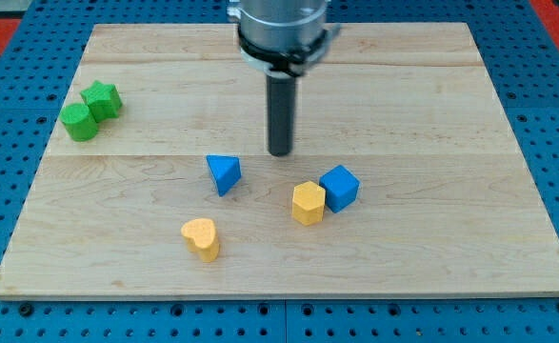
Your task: Push the blue triangle to the right of the yellow heart
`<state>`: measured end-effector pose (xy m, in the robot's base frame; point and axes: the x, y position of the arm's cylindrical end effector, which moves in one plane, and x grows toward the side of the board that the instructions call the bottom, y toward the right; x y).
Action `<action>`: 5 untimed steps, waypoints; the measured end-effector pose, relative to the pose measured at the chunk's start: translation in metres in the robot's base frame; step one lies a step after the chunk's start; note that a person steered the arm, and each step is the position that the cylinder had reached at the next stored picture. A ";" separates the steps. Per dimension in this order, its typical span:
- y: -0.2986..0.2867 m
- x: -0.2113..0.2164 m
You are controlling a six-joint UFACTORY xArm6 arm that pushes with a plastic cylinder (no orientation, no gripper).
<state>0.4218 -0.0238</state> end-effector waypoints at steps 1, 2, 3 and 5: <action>-0.054 0.012; -0.055 0.033; -0.040 0.063; 0.014 0.012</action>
<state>0.4341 -0.0101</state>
